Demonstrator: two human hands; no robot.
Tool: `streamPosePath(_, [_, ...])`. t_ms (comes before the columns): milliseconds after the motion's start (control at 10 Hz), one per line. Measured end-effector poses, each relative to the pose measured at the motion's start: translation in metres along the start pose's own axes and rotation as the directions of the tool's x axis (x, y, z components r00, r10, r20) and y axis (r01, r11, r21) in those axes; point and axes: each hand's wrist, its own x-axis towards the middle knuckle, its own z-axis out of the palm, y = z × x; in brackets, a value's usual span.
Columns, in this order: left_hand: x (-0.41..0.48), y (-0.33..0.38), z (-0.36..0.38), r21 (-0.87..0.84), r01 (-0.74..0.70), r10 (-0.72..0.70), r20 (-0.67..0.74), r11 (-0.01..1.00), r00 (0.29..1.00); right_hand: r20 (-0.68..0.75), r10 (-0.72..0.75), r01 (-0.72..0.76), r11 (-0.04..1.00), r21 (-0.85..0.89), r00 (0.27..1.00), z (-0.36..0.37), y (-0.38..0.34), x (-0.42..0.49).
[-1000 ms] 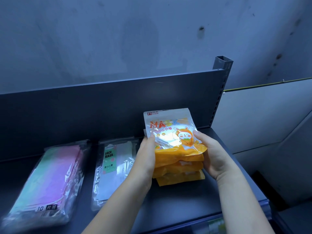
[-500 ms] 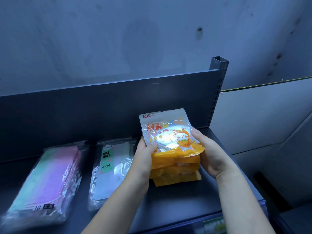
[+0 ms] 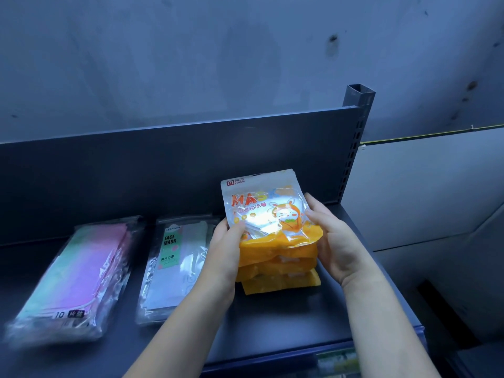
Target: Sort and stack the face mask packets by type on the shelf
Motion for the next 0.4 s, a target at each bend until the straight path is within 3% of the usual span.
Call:
streamPosePath(200, [0.002,0.001,0.007,0.0,-0.003,0.003,-0.049,1.0,0.999,0.089,0.049,-0.049,0.999,-0.008,0.995,0.002,-0.002,-0.004])
streamPosePath(400, [0.0,0.008,0.009,-0.069,-0.013,0.009,-0.061,0.998,0.998,-0.065,-0.056,0.061,0.995,0.084,0.996,-0.006,0.009,0.006])
